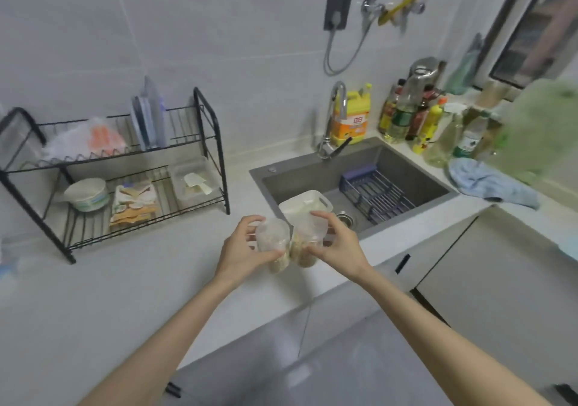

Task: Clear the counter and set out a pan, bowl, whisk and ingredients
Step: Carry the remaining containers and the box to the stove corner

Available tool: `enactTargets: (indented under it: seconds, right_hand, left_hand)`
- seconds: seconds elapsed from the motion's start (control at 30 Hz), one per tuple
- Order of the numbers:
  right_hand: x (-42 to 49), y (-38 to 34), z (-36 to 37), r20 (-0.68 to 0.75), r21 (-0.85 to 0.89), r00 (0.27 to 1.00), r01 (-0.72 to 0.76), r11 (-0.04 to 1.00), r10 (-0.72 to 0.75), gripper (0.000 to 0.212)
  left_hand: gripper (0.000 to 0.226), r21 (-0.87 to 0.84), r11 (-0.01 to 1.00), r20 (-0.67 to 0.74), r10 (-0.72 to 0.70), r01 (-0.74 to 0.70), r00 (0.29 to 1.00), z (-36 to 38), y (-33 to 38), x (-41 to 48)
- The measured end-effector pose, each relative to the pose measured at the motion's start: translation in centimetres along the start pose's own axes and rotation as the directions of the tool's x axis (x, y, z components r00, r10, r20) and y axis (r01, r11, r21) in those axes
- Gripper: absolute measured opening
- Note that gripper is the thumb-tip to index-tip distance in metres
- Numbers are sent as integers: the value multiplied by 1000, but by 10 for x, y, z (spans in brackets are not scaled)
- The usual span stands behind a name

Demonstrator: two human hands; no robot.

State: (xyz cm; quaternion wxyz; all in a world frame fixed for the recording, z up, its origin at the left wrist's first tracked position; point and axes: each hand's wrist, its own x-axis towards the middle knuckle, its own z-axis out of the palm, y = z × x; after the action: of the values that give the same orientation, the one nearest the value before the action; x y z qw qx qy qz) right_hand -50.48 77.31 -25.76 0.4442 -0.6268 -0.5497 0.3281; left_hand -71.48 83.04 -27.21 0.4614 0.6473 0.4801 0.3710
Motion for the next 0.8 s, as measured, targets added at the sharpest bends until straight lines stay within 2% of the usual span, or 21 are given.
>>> enactTargets:
  seconds: [0.07, 0.23, 0.4, 0.63, 0.8]
  right_hand:
    - [-17, 17, -49, -96, -19, 995, -4, 1000, 2, 64]
    - [-49, 41, -132, -311, -13, 949, -60, 998, 53, 61]
    - [-80, 65, -207, -494, -15, 863, -131, 991, 107, 64]
    - [-108, 97, -301, -706, -12, 693, -221, 975, 148, 64]
    - [-118, 114, -367, -821, 11, 544, -287, 958, 172, 62]
  left_hand:
    - [69, 19, 999, 108, 38, -41, 993, 49, 24, 9]
    - [66, 9, 994, 271, 100, -106, 957, 139, 64, 27]
    - [61, -25, 981, 449, 185, -194, 874, 233, 96, 43]
    - [66, -92, 940, 658, 306, -329, 688, 363, 143, 74]
    - [69, -151, 902, 781, 360, -404, 511, 458, 180, 97]
